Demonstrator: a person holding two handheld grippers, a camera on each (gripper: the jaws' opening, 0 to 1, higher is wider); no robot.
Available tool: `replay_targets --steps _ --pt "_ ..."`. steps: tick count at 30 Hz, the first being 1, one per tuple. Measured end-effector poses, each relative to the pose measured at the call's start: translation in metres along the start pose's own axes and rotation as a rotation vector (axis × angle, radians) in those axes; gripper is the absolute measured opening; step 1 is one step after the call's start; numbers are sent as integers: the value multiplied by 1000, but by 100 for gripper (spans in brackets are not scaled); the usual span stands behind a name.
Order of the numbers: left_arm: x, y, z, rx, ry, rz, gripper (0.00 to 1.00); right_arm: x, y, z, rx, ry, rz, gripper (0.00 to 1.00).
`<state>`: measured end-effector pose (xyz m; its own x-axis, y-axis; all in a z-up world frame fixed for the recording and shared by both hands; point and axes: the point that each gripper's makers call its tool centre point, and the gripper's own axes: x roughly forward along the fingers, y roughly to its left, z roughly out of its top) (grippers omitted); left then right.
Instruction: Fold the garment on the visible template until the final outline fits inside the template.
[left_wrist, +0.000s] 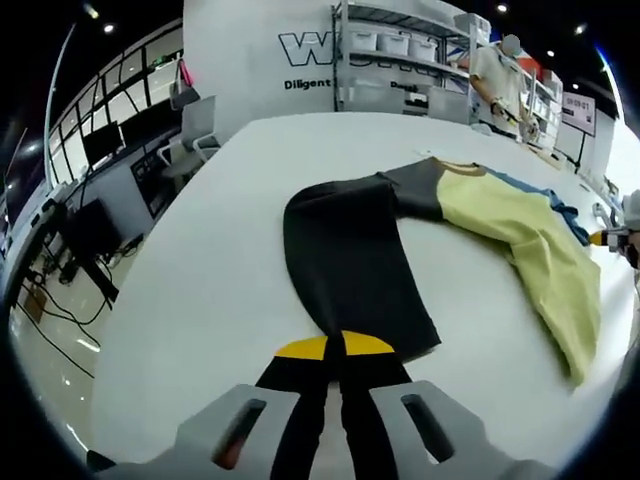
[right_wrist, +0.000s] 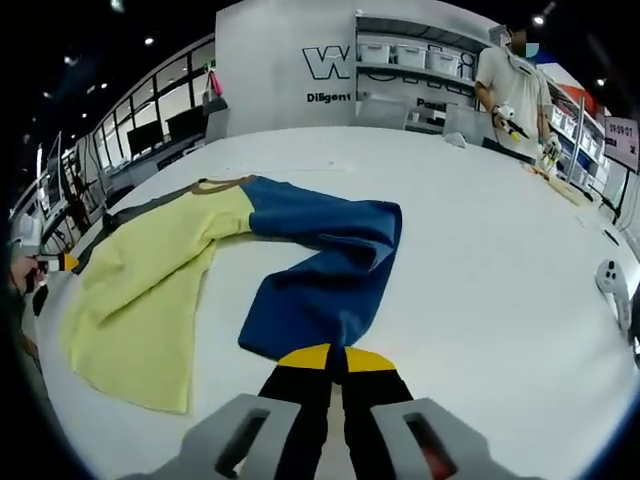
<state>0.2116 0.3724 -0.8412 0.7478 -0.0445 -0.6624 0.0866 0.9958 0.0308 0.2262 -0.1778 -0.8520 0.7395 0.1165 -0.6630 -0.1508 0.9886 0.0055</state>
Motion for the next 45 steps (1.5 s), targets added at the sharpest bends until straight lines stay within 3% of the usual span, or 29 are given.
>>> replay_targets --steps 12,22,35,45 --pt "-4 17 -6 -29 15 28 3 -3 -16 6 -37 16 -21 0" --pt "-6 36 2 20 18 66 3 -8 -29 5 -67 31 -41 0" --pt "-1 61 6 85 49 119 3 -11 -73 1 -100 77 -121 0" --pt "1 70 10 114 64 147 3 -13 -94 2 -105 77 -156 0"
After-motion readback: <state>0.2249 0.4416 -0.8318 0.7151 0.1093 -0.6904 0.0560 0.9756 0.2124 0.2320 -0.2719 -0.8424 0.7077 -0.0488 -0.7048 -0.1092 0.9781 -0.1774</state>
